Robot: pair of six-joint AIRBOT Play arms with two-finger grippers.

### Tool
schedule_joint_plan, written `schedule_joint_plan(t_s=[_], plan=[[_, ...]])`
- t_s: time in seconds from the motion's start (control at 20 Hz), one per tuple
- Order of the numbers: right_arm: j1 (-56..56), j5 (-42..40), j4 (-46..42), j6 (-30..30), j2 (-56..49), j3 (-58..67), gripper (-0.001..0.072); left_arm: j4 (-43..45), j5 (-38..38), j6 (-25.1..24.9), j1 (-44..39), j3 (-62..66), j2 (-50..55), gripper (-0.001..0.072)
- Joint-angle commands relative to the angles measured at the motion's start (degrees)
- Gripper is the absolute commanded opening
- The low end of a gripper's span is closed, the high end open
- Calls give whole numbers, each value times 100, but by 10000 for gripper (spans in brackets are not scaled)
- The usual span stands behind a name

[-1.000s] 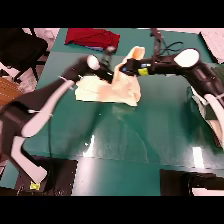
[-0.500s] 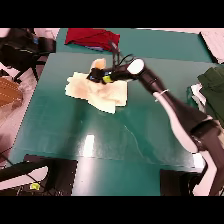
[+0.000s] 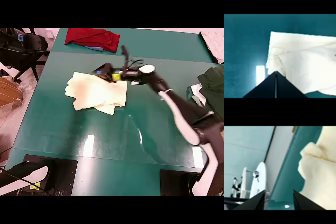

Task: Fold the shirts.

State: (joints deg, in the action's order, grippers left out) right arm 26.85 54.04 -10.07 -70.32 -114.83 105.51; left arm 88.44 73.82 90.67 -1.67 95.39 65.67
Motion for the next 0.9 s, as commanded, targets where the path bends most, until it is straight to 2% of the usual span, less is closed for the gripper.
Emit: schedule_joint_plan(t_s=[0.0, 0.05, 0.2, 0.55, 0.85], plan=[[-743, 463, -1832, -839, 962, -1113, 599, -17, 22, -28, 4, 0, -20, 23], [-894, 691, -2000, -896, 1143, -1449, 669, -17, 2, -26, 7, 0, -20, 23], [-1213, 1075, -2006, -761, 1388, -2312, 702, -22, -15, -26, 4, 0, -20, 23], [-1121, 208, -1952, -761, 1388, -3134, 717, -129, 15, -31, 4, 0, -20, 23], [-474, -1196, -1593, -787, 1226, -2986, 715, -192, 35, -68, 4, 0, -20, 23]])
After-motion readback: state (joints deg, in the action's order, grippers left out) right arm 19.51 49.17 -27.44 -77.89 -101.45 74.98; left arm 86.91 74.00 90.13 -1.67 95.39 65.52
